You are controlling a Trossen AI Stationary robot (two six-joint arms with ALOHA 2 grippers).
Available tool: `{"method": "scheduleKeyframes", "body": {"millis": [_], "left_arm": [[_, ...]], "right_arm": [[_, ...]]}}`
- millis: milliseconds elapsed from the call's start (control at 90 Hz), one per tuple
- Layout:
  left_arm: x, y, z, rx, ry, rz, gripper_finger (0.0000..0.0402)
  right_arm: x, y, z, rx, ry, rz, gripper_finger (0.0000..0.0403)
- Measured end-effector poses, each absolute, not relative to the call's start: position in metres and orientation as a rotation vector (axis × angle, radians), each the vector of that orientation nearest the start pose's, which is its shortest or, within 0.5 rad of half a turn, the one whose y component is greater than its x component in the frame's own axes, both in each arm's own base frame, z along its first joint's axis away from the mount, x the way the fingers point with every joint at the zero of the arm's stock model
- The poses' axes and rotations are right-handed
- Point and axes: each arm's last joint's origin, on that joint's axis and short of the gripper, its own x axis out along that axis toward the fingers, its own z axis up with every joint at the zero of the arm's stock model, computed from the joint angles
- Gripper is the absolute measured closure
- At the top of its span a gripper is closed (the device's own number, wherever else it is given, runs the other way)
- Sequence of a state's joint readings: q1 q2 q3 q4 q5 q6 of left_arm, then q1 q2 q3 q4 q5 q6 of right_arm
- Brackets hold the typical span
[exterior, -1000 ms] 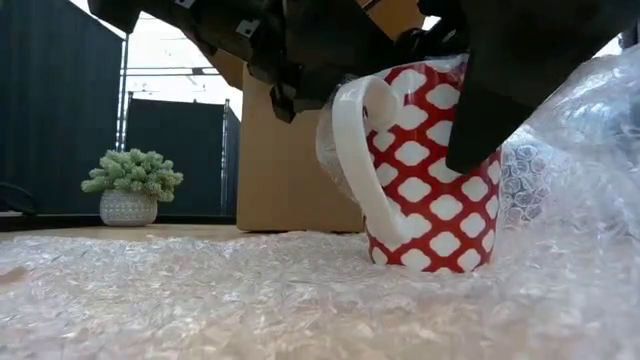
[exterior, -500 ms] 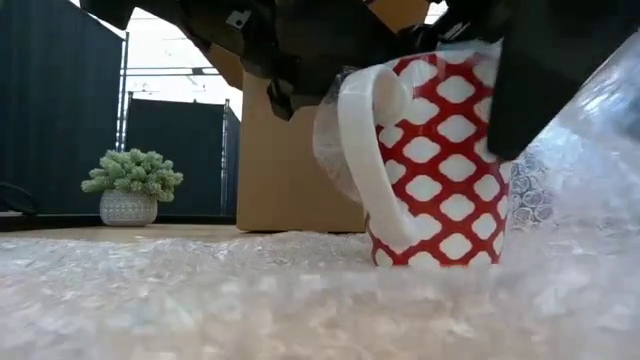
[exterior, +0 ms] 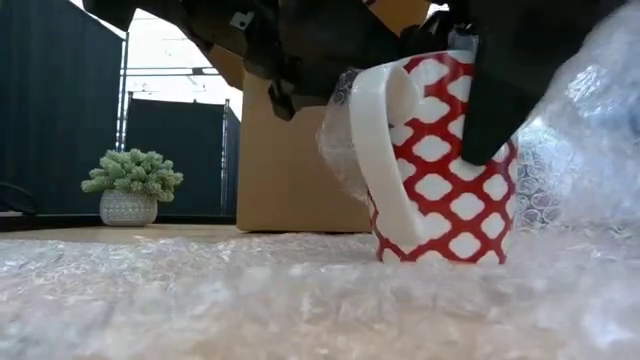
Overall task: Wrap mug
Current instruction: Wrap the red mug with bubble wrap
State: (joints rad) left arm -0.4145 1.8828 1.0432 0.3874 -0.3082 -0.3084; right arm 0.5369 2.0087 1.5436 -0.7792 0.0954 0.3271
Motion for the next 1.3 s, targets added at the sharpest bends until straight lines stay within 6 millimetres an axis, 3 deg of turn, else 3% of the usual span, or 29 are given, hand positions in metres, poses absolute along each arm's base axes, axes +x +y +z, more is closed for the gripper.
{"method": "scheduleKeyframes", "body": {"millis": [78,278,633,889,1300], "left_arm": [[0.365,-0.151,0.171,-0.142,0.432,-0.032,0.0240],[0.365,-0.151,0.171,-0.141,0.432,-0.032,0.0240],[0.364,-0.151,0.170,-0.138,0.442,-0.031,0.0240],[0.365,-0.151,0.170,-0.139,0.441,-0.032,0.0240],[0.365,-0.151,0.170,-0.140,0.440,-0.035,0.0240]], "right_arm": [[0.353,0.206,0.195,-0.102,1.233,0.186,0.0382],[0.353,0.205,0.195,-0.087,1.234,0.173,0.0380],[0.355,0.201,0.196,0.024,1.258,0.139,0.0265],[0.344,0.194,0.229,0.045,1.203,0.160,0.0200],[0.323,0.181,0.282,0.090,1.090,0.186,0.0191]]}}
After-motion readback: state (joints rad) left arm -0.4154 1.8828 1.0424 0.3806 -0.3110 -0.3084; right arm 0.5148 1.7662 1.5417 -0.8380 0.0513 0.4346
